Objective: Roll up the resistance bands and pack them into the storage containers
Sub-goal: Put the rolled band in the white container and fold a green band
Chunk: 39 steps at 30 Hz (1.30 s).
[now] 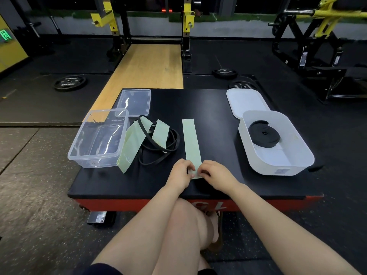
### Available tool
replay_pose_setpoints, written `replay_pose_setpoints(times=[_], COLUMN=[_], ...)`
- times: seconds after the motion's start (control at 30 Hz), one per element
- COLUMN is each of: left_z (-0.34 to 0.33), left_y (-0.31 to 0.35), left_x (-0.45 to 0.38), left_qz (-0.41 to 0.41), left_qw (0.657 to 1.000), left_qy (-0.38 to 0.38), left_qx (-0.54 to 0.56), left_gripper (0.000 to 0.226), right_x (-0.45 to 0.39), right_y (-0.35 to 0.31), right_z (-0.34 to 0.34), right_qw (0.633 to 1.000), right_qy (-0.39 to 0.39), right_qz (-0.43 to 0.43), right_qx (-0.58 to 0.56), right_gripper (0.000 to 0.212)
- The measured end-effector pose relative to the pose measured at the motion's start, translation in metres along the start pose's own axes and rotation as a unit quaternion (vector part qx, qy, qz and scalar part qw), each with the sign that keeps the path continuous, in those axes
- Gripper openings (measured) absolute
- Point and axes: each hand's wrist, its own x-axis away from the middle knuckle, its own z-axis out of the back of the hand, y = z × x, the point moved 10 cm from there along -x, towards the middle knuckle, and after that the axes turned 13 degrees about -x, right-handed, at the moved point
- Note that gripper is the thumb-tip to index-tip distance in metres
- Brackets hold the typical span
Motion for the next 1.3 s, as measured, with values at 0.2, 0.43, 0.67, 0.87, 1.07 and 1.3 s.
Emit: replay_pose_setpoints(times=[0.2, 0.43, 0.67, 0.87, 1.07, 1.3], left_z=[0.0, 0.001, 0.003, 0.006, 0.002, -0.001], left_y=[0.001, 0.007, 0.012, 0.006, -0.002, -0.016], left_x=[0.0, 0.006, 0.005, 0.001, -0.004, -0.005], left_qz=[-0.006, -0.043, -0.046, -0.004, 0.046, 0.096], left_qw=[1.0, 0.995, 0.994, 0.996, 0.997, 0.995], left_qy=[0.001, -0.021, -0.017, -0.003, 0.01, 0.008], left_qx=[-0.011, -0.093, -0.103, -0.092, -0.069, 0.019], left_gripper=[0.006, 0.018, 0.018, 0.012, 0.011, 0.005], right_x=[0.01, 0.002, -0.007, -0.008, 0.004, 0.003], right_y=[-0.007, -0.005, 0.009, 0.008, -0.004, -0.001], right_z=[0.001, 0.004, 0.002, 0.008, 0.01, 0.006], right_qw=[0.997, 0.999, 0.999, 0.997, 0.996, 0.995], right_qy=[0.023, 0.014, -0.005, 0.031, 0.086, 0.089], right_qz=[0.057, 0.032, -0.032, -0.054, 0.018, 0.024], right_qx=[0.039, 0.034, -0.034, -0.039, 0.024, 0.026], right_gripper=[0.016, 0.019, 0.018, 0.014, 0.017, 0.017])
